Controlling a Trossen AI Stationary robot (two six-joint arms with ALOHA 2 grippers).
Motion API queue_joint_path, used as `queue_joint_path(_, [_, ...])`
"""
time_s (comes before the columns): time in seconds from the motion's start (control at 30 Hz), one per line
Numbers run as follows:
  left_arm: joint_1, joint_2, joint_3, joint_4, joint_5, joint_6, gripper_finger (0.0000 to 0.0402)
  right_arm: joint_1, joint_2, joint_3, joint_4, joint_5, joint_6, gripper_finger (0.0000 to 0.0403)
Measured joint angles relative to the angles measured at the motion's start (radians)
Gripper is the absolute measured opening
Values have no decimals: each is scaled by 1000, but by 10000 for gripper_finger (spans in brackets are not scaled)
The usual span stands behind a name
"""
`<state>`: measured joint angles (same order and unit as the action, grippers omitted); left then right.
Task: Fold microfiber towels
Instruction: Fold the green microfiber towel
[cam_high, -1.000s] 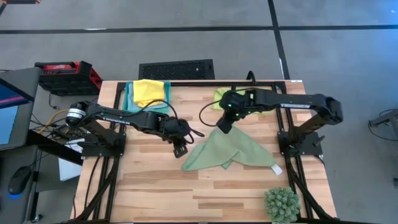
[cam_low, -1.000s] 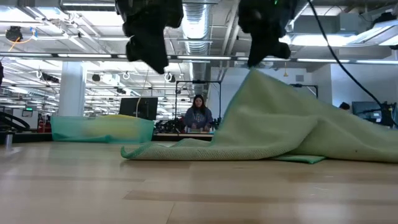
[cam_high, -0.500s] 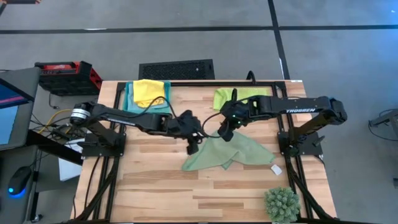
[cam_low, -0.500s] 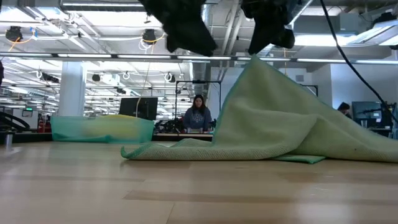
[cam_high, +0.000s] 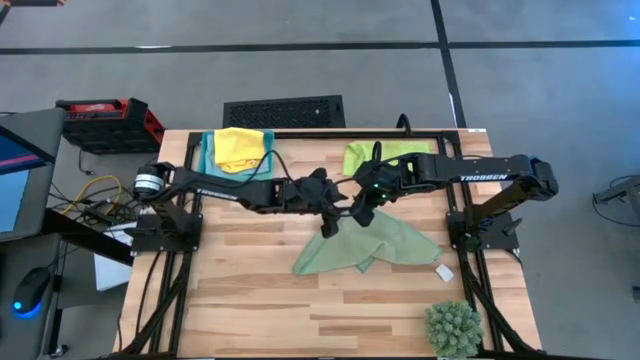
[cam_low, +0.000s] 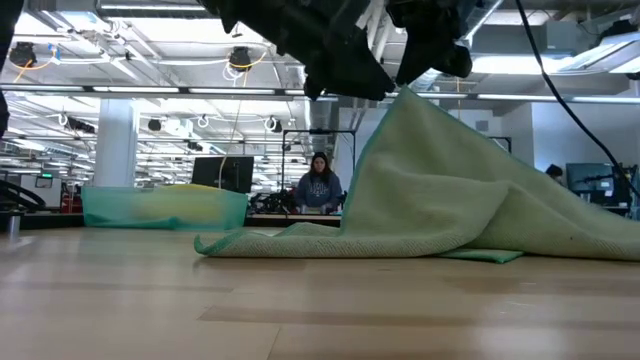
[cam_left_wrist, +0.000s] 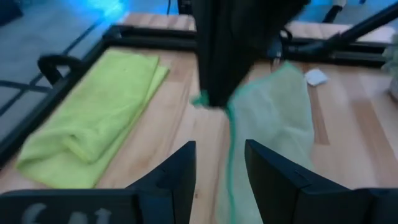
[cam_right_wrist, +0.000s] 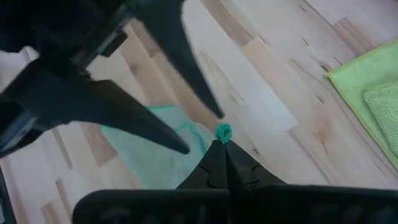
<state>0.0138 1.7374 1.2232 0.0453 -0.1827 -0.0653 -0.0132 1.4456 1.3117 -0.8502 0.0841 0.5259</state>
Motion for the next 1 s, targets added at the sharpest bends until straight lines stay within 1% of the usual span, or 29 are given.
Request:
queue_joint_path(0.1, [20, 0, 0, 3, 6, 5, 130, 0, 0, 0, 5, 0, 0, 0])
queue_joint_path(0.3, [39, 29, -1, 35, 141, -31, 130, 0, 0, 0, 7, -2, 0, 1])
queue_joint_path(0.37, [38, 61, 2, 84, 171, -44, 130, 0, 0, 0, 7, -2, -1, 1])
queue_joint_path(0.47, [32, 87, 3, 89, 173, -63, 130, 0, 0, 0, 16, -3, -1, 1])
queue_joint_path(0.57, [33, 84, 7, 110, 145, -66, 130, 0, 0, 0, 16, -4, -1, 1])
queue_joint_path(0.77, [39, 71, 7, 151, 145, -25, 129, 0, 0, 0, 16, -4, -2, 1])
queue_joint_path(0.87, [38, 71, 7, 145, 149, -33, 109, 0, 0, 0, 18, -4, -2, 1])
queue_joint_path(0.93, [39, 71, 7, 145, 149, -33, 78, 0, 0, 0, 18, -4, -2, 1])
queue_joint_path(1.0, [39, 71, 7, 145, 148, -47, 35, 0, 0, 0, 19, -4, -2, 1])
